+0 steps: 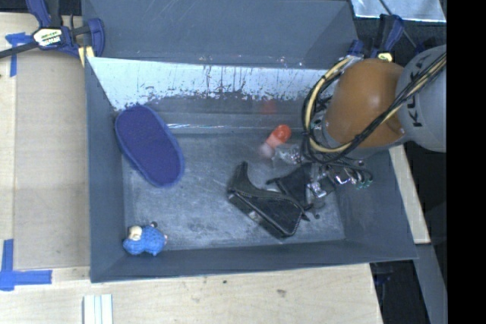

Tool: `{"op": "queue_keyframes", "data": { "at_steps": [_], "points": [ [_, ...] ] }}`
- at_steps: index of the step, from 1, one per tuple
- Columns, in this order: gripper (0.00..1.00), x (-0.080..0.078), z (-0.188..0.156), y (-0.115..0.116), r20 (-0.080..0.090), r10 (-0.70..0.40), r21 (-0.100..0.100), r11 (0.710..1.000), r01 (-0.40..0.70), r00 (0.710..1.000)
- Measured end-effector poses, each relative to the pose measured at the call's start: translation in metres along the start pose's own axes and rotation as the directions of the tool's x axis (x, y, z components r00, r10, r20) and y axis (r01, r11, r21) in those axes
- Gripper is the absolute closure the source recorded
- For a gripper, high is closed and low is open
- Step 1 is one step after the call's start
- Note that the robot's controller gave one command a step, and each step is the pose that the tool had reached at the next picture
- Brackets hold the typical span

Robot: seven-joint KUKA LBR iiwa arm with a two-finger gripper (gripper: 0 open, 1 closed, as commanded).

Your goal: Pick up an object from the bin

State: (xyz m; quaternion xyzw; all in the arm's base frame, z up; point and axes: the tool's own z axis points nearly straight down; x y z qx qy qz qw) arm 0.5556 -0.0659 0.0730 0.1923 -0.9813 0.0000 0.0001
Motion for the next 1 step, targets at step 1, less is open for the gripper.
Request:
{"op": "queue_keyframes", "data": {
  "at_steps": [1],
  "points": [
    [1.0, -0.0007, -0.0009, -0.0001, 0.002, 0.0, 0.001, 1.0, 0.0, 1.0]
  ]
}}
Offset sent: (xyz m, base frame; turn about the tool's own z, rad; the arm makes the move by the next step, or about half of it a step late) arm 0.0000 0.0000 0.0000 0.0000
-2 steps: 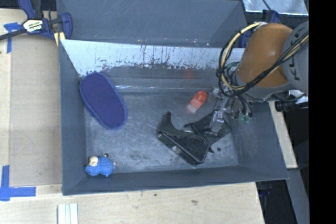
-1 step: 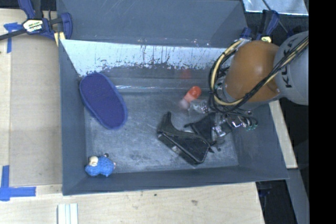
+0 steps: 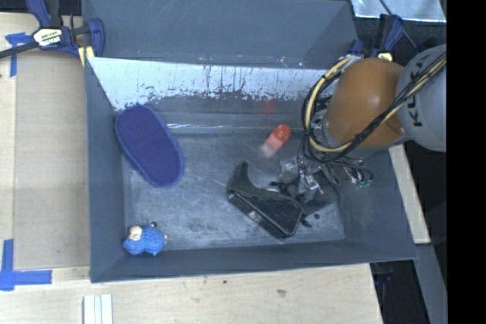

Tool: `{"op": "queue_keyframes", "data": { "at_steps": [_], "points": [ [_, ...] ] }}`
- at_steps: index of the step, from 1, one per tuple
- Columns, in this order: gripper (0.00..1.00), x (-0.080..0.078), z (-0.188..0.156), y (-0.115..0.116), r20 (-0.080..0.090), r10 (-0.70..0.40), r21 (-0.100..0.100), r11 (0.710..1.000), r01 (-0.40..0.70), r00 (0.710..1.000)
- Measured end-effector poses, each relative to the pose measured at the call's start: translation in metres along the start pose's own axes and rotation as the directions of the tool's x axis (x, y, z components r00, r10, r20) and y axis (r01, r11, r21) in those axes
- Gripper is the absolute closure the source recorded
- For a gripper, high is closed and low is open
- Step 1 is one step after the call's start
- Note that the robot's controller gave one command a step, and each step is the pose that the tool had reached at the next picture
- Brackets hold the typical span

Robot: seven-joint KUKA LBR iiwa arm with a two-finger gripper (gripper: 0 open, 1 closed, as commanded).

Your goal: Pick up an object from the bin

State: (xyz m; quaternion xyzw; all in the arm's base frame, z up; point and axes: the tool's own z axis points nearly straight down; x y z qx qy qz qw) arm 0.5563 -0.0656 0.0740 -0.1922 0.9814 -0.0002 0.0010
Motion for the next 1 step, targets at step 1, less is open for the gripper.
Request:
{"op": "queue_keyframes", "data": {
  "at_steps": [1],
  "points": [
    [1.0, -0.0029, -0.1282, -0.0126, 0.01, 0.015, 0.006, 1.0, -0.015, 1.0]
  ]
}}
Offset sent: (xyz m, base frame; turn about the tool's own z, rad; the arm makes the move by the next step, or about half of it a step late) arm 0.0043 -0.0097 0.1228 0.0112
